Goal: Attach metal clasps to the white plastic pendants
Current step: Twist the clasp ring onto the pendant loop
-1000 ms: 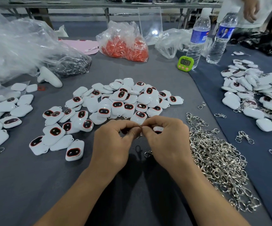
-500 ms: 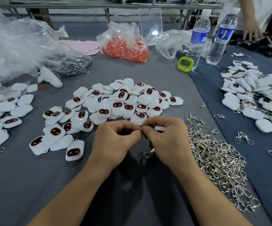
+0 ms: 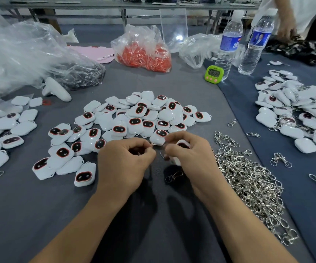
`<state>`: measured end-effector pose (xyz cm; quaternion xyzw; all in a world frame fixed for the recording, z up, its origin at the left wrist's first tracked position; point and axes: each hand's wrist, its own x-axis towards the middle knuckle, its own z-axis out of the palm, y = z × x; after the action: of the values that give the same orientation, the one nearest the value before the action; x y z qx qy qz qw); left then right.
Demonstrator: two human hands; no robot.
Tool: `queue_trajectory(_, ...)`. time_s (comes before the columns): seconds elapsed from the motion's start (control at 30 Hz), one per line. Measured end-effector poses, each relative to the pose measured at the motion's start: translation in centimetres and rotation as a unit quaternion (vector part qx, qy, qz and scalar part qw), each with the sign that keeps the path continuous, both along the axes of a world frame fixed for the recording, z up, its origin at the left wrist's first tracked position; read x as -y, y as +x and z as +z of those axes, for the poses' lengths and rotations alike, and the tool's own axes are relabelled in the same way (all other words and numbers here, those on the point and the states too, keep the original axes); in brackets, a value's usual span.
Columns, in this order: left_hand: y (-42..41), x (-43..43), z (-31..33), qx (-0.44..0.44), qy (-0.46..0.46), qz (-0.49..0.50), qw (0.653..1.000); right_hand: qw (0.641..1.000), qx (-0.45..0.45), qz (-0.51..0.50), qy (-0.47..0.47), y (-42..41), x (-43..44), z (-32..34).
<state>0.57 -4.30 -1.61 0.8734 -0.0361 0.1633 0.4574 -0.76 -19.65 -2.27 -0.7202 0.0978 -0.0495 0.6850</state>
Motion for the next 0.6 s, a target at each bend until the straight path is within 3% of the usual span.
queue_trajectory(0.13,0.1,-0.8,-0.3,0.108,0.191,0.022,0.975,0.992,-0.006,0.025,0.121,0.5,0.4,-0.1)
queue_trajectory(0.27,0.4,-0.9,-0.8,0.167,0.31,-0.02,0.936,0.992,-0.012,0.028,0.125,0.4,0.1,-0.2)
queue_trajectory(0.43,0.4,-0.3,-1.4,0.097,0.289,-0.072,0.95,0.999,-0.013,0.011,-0.031,0.2,0.0,-0.4)
queue_trajectory(0.6,0.8,-0.3,-1.5,0.09,0.279,-0.121,0.948,0.999,0.006,-0.028,-0.021,0.6,0.3,-0.4)
